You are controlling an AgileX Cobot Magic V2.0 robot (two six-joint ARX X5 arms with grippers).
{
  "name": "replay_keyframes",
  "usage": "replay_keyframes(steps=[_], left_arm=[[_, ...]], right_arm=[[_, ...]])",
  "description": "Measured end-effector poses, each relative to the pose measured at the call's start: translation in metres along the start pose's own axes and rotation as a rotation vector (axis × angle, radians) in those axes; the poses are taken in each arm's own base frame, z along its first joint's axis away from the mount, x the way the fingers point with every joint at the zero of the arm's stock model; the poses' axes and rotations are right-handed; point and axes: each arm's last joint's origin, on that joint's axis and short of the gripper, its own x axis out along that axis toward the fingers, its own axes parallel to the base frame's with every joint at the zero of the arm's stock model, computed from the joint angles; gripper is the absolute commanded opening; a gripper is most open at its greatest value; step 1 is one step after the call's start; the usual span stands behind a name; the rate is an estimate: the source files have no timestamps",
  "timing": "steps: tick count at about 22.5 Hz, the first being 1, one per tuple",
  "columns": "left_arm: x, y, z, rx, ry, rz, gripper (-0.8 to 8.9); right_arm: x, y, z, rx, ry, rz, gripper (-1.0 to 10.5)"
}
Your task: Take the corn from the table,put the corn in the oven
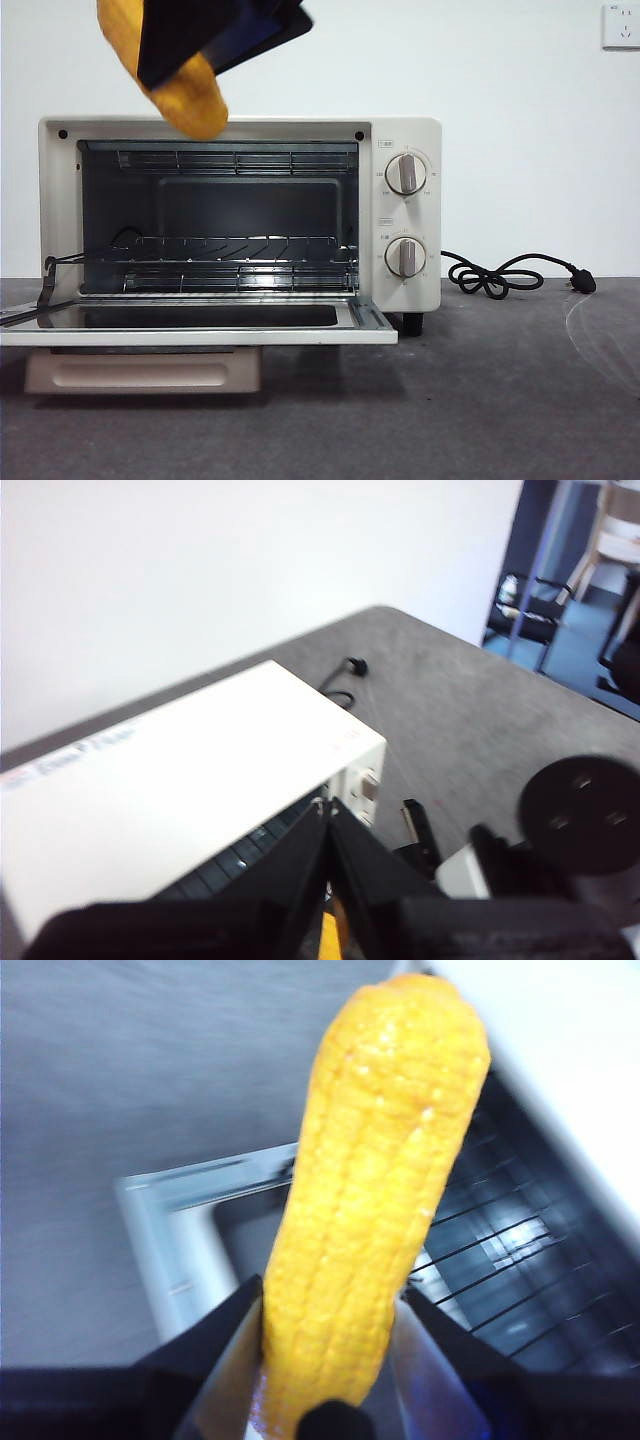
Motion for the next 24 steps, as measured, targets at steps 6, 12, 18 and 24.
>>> replay_keyframes(steps=[6,12,18,24], left_arm=[[-0.025,-0.003,-0.002,0.009,-0.064,0.061,-0.06],[-0.037,-0.004,-0.004,0.011,-0.084,0.089,-0.06],[-0.034,-0.003,-0.004,0.009,-0.069,0.091,-0.06],[-0.034,-0.003,-0.004,0.01,-0.07,0.091,-0.06]], right_arm=[[0.039,0.009,-0.008,-0.175,0.068,-0.158,-0.1],[0.069,0.018,-0.022,-0.358,0.151,-0.244,-0.1],[0.088,0.021,-0.023,-0.45,0.133,-0.342,-0.1],[0.106,0.025,-0.031,-0.536,0.162,-0.379,-0.1]])
